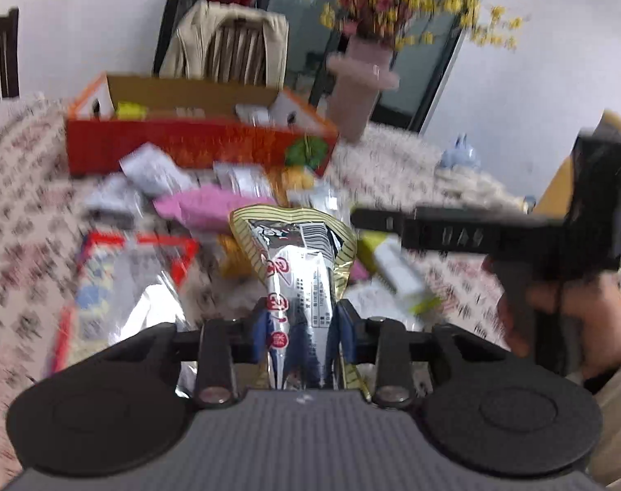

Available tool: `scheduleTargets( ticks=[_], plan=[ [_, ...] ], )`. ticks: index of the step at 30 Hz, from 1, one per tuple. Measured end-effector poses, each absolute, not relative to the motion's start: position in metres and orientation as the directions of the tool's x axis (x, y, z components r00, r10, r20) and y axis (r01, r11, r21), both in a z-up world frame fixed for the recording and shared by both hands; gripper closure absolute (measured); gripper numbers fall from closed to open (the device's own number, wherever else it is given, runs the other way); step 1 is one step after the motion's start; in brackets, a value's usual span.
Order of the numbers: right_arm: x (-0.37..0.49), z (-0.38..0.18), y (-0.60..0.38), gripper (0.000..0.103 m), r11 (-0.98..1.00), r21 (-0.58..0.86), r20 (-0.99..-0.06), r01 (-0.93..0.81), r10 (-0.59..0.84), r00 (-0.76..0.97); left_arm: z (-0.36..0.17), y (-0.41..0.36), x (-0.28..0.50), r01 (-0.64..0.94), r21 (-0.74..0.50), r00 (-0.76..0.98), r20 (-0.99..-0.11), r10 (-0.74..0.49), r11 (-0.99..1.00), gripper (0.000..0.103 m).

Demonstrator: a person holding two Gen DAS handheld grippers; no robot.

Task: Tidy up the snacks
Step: 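Grasp the silver-gold bag with the left tool while the right tool grasps a white sachet, then lower both snacks into the red box and open both tools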

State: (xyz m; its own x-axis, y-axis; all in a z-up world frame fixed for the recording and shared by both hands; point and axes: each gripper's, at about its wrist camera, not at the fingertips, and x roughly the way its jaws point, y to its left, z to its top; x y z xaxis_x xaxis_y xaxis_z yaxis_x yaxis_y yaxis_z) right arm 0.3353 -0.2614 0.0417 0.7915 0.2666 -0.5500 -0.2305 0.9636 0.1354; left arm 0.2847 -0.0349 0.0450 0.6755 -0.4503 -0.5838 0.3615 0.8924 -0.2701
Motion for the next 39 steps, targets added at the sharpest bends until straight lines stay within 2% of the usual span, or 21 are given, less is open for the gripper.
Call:
scheduleTargets(
  ticks=[6, 11, 12, 15, 16, 19, 27, 31, 36, 39],
  plan=[
    [0.355, 0.043, -0.250, 0.015, 0.960, 0.124, -0.552, -0.252, 0.278, 0.786, 0.073, 0.010, 0.289, 0.243, -0.288, 0.777, -0.514, -0.364, 0.926, 0.068],
    [0.381, 0.031, -0.225, 0.021, 0.962, 0.075, -0.579, -0.264, 0.257, 0.774, 0.086, 0.039, 0.291, 0.158, -0.295, 0.819, -0.494, -0.292, 0.942, 0.068],
    [0.386, 0.026, -0.220, 0.024, 0.964, 0.052, -0.591, -0.260, 0.240, 0.770, 0.088, 0.043, 0.290, 0.146, -0.294, 0.824, -0.492, -0.281, 0.945, 0.068],
    [0.391, 0.017, -0.216, 0.044, 0.969, 0.036, -0.614, -0.243, 0.214, 0.760, 0.090, 0.050, 0.287, 0.128, -0.292, 0.830, -0.492, -0.264, 0.948, 0.068],
    [0.390, 0.016, -0.218, 0.055, 0.968, 0.051, -0.609, -0.245, 0.224, 0.761, 0.091, 0.051, 0.287, 0.127, -0.293, 0.829, -0.493, -0.263, 0.948, 0.068],
    [0.380, 0.018, -0.224, 0.058, 0.966, 0.073, -0.598, -0.248, 0.241, 0.764, 0.091, 0.046, 0.284, 0.140, -0.295, 0.824, -0.495, -0.276, 0.945, 0.068],
    [0.325, 0.038, -0.249, 0.059, 0.954, 0.101, -0.562, -0.282, 0.289, 0.775, 0.078, 0.009, 0.276, 0.250, -0.296, 0.762, -0.527, -0.376, 0.922, 0.068],
    [0.307, 0.042, -0.255, 0.059, 0.953, 0.094, -0.565, -0.289, 0.290, 0.773, 0.080, 0.003, 0.289, 0.251, -0.287, 0.757, -0.536, -0.372, 0.924, 0.068],
    [0.323, 0.064, -0.255, 0.059, 0.941, 0.090, -0.533, -0.326, 0.322, 0.783, 0.122, 0.008, 0.348, 0.282, -0.187, 0.789, -0.513, -0.338, 0.941, 0.068],
    [0.354, 0.089, -0.251, 0.059, 0.930, 0.058, -0.477, -0.362, 0.344, 0.809, 0.146, 0.012, 0.406, 0.265, -0.155, 0.804, -0.509, -0.307, 0.952, 0.068]
  ],
)
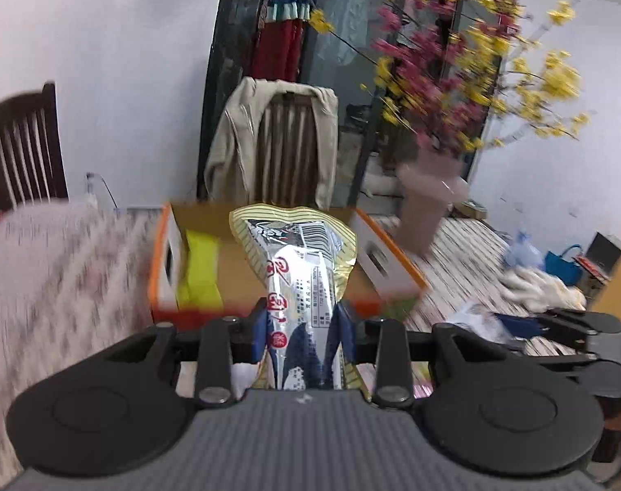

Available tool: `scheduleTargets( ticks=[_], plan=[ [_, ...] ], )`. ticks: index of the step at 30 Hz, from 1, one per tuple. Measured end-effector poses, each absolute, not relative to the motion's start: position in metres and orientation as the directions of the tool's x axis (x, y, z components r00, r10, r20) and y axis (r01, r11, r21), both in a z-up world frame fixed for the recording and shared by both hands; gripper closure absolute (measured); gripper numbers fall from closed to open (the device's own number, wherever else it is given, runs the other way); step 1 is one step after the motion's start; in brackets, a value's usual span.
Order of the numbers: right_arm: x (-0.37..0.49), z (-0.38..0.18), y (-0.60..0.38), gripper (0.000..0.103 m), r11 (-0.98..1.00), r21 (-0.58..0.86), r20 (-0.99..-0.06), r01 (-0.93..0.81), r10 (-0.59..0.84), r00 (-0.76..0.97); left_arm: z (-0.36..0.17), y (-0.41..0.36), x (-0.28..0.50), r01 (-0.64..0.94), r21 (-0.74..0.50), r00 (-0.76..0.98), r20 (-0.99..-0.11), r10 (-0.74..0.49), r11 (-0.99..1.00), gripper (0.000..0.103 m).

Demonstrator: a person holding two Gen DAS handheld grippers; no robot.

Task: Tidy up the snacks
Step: 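Lower both snacks into the red box and open both tools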

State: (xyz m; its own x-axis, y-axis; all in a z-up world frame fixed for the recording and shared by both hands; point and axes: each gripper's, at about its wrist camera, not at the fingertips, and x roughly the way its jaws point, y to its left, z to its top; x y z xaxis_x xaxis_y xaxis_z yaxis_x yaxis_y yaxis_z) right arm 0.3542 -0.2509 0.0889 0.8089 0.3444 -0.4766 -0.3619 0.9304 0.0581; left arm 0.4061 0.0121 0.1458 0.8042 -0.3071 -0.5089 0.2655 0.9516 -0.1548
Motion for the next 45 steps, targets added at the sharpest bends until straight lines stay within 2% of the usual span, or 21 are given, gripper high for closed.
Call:
scheduleTargets(
  ticks=[3, 6, 9, 11, 13, 17, 20, 22, 25, 28, 29, 33, 39, 45],
  plan=[
    [0.401, 0.110, -0.250, 0.059, 0.928, 0.050, -0.437, -0.369, 0.352, 0.828, 0.151, 0.010, 0.472, 0.240, -0.141, 0.795, -0.539, -0.278, 0.961, 0.068],
    [0.473, 0.121, -0.248, 0.059, 0.929, 0.095, -0.454, -0.357, 0.359, 0.815, 0.136, 0.010, 0.536, 0.203, -0.159, 0.765, -0.590, -0.258, 0.966, 0.068],
    [0.538, 0.117, -0.239, 0.059, 0.948, 0.082, -0.500, -0.307, 0.306, 0.810, 0.106, 0.017, 0.594, 0.142, -0.186, 0.731, -0.643, -0.230, 0.972, 0.068],
    [0.576, 0.104, -0.226, 0.059, 0.955, 0.023, -0.554, -0.297, 0.259, 0.791, 0.087, 0.019, 0.622, 0.122, -0.193, 0.703, -0.676, -0.222, 0.974, 0.068],
    [0.617, 0.086, -0.217, 0.059, 0.955, 0.043, -0.621, -0.294, 0.256, 0.741, 0.073, 0.021, 0.640, 0.129, -0.209, 0.679, -0.694, -0.240, 0.969, 0.067],
    [0.674, 0.055, -0.202, 0.059, 0.971, 0.049, -0.702, -0.234, 0.201, 0.683, 0.051, 0.015, 0.653, 0.108, -0.117, 0.660, -0.734, -0.160, 0.987, 0.065],
    [0.691, 0.042, -0.186, 0.057, 0.971, 0.006, -0.738, -0.241, 0.166, 0.654, 0.042, 0.016, 0.653, 0.121, -0.119, 0.639, -0.750, -0.169, 0.986, 0.057],
    [0.701, 0.031, -0.178, 0.056, 0.969, -0.019, -0.761, -0.248, 0.147, 0.632, 0.042, 0.020, 0.652, 0.102, -0.137, 0.646, -0.744, -0.170, 0.985, 0.043],
    [0.704, 0.029, -0.167, 0.046, 0.964, -0.030, -0.772, -0.263, 0.145, 0.619, 0.048, 0.024, 0.648, 0.119, -0.163, 0.645, -0.737, -0.201, 0.979, 0.043],
    [0.692, 0.040, -0.165, 0.027, 0.962, -0.053, -0.741, -0.269, 0.142, 0.656, 0.061, 0.026, 0.638, 0.113, -0.151, 0.666, -0.722, -0.188, 0.982, 0.036],
    [0.688, 0.045, -0.170, 0.025, 0.962, -0.056, -0.731, -0.267, 0.142, 0.668, 0.065, 0.027, 0.635, 0.111, -0.156, 0.670, -0.718, -0.189, 0.982, 0.036],
    [0.664, 0.072, -0.185, 0.023, 0.965, -0.054, -0.693, -0.258, 0.150, 0.705, 0.086, 0.034, 0.616, 0.107, -0.164, 0.685, -0.703, -0.192, 0.981, 0.034],
    [0.606, 0.113, -0.211, 0.015, 0.968, -0.059, -0.630, -0.242, 0.152, 0.762, 0.119, 0.045, 0.563, 0.094, -0.146, 0.722, -0.671, -0.169, 0.985, 0.030],
    [0.531, 0.131, -0.232, 0.008, 0.972, -0.036, -0.575, -0.231, 0.169, 0.801, 0.149, 0.049, 0.471, 0.093, -0.109, 0.799, -0.586, -0.139, 0.990, 0.028]
  ],
)
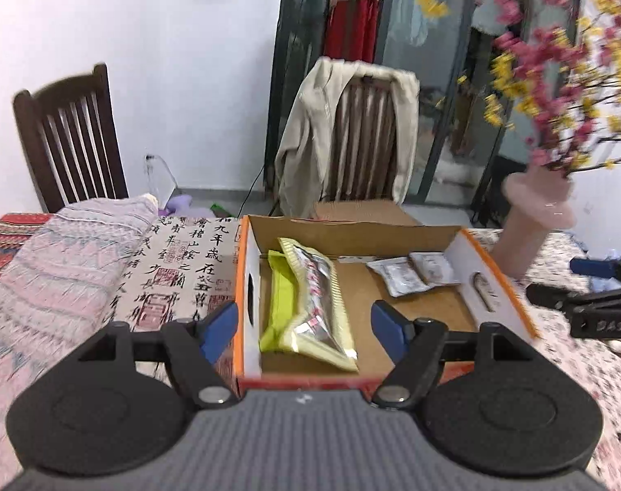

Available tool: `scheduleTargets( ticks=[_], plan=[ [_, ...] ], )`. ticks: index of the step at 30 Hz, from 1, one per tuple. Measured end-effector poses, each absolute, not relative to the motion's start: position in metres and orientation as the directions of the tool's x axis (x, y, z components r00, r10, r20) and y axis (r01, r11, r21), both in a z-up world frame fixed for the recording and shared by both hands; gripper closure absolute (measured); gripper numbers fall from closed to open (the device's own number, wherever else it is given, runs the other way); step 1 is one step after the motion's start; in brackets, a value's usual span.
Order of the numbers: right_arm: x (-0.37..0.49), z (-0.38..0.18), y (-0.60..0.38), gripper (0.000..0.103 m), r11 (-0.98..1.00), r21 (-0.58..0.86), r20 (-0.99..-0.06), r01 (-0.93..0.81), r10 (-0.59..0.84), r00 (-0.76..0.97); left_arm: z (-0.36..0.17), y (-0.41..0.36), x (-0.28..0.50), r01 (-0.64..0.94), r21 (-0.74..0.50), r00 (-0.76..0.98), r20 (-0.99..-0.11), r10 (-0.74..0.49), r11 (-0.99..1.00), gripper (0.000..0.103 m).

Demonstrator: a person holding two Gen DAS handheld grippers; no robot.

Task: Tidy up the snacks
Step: 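Lower both snacks into the red box and open both tools, then move both tools back over the snack pile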

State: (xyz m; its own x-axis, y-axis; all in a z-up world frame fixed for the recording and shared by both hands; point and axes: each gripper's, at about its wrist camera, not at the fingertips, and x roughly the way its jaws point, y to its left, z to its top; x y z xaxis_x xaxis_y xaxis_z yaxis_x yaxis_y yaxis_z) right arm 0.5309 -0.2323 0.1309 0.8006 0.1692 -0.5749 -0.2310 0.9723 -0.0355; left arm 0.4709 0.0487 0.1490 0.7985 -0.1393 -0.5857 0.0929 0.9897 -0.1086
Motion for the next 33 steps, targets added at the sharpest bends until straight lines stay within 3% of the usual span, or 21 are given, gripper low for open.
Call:
scheduleTargets(
  ticks=[9, 11, 18, 23, 33],
  plan=[
    [0.406, 0.123, -0.240, 0.005, 0.964, -0.010, -0.498, -0.265, 0.225, 0.838, 0.158, 0.033, 0.349, 0.124, -0.119, 0.854, -0.493, -0.166, 0.985, 0.025],
    [0.378, 0.120, -0.241, 0.000, 0.964, -0.004, -0.477, -0.266, 0.232, 0.848, 0.155, 0.028, 0.320, 0.137, -0.095, 0.871, -0.463, -0.165, 0.986, 0.022],
    [0.277, 0.100, -0.250, 0.000, 0.953, 0.058, -0.436, -0.297, 0.291, 0.852, 0.133, 0.019, 0.219, 0.120, -0.044, 0.922, -0.365, -0.128, 0.992, 0.013],
    [0.216, 0.079, -0.257, 0.000, 0.953, 0.083, -0.421, -0.292, 0.299, 0.856, 0.107, 0.015, 0.169, 0.086, -0.036, 0.927, -0.363, -0.093, 0.996, 0.012],
    [0.127, 0.026, -0.265, 0.000, 0.950, 0.134, -0.432, -0.282, 0.312, 0.846, 0.054, 0.027, 0.105, 0.049, -0.055, 0.880, -0.469, -0.069, 0.997, 0.012]
  ],
)
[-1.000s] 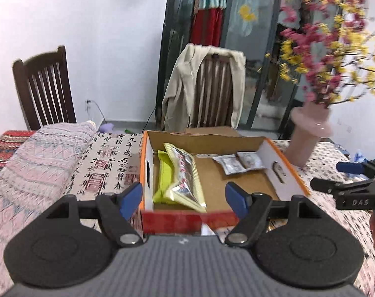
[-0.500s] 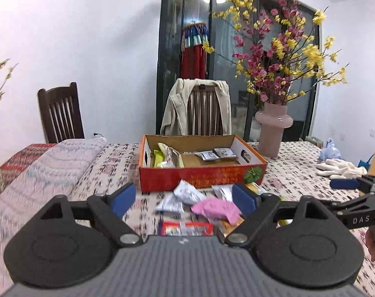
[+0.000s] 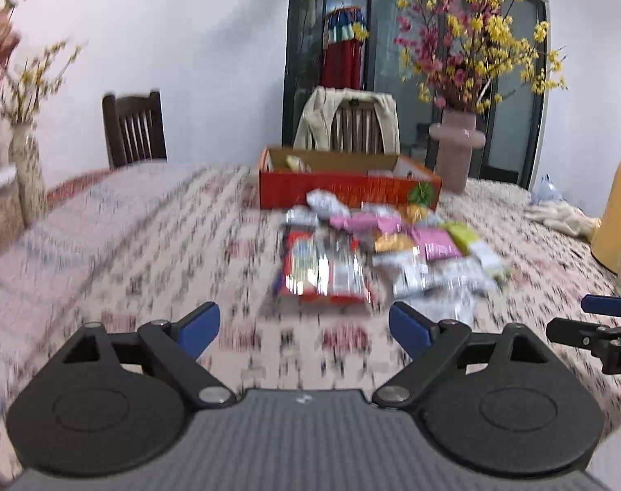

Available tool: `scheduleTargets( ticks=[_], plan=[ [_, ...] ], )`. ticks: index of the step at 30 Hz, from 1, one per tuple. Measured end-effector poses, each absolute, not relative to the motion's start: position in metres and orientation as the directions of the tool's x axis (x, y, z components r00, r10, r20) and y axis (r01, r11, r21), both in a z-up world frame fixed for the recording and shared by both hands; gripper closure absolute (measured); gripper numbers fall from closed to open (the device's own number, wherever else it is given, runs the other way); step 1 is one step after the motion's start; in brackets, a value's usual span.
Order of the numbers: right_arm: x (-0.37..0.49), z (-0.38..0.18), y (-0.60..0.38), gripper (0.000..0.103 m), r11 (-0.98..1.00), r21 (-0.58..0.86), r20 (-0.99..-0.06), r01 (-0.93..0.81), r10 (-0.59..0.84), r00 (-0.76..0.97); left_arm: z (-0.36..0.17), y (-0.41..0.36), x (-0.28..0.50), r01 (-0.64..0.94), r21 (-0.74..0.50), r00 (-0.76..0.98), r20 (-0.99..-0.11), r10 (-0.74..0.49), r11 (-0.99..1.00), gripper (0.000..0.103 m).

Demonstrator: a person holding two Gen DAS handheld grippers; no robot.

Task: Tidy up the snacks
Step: 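Move both tools back over the snack pile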

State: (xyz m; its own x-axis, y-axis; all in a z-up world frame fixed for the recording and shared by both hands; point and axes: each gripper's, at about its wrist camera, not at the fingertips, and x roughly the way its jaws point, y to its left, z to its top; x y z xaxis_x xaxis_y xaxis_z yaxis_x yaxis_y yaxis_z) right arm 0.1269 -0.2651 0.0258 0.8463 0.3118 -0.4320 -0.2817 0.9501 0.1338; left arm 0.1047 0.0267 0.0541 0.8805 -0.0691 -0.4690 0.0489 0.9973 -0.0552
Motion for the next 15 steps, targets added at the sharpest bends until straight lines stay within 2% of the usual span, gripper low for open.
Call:
scheduleTargets(
  ticks=[4, 15],
  plan=[
    [0.106, 0.013, -0.264, 0.000, 0.945, 0.140, -0.445, -0.295, 0.326, 0.834, 0.039, 0.034, 0.094, 0.038, -0.088, 0.855, -0.512, -0.078, 0.995, 0.012],
    [0.092, 0.015, -0.258, 0.000, 0.946, 0.126, -0.434, -0.299, 0.323, 0.841, 0.041, 0.036, 0.094, 0.065, -0.113, 0.855, -0.506, -0.113, 0.991, 0.011]
  ],
)
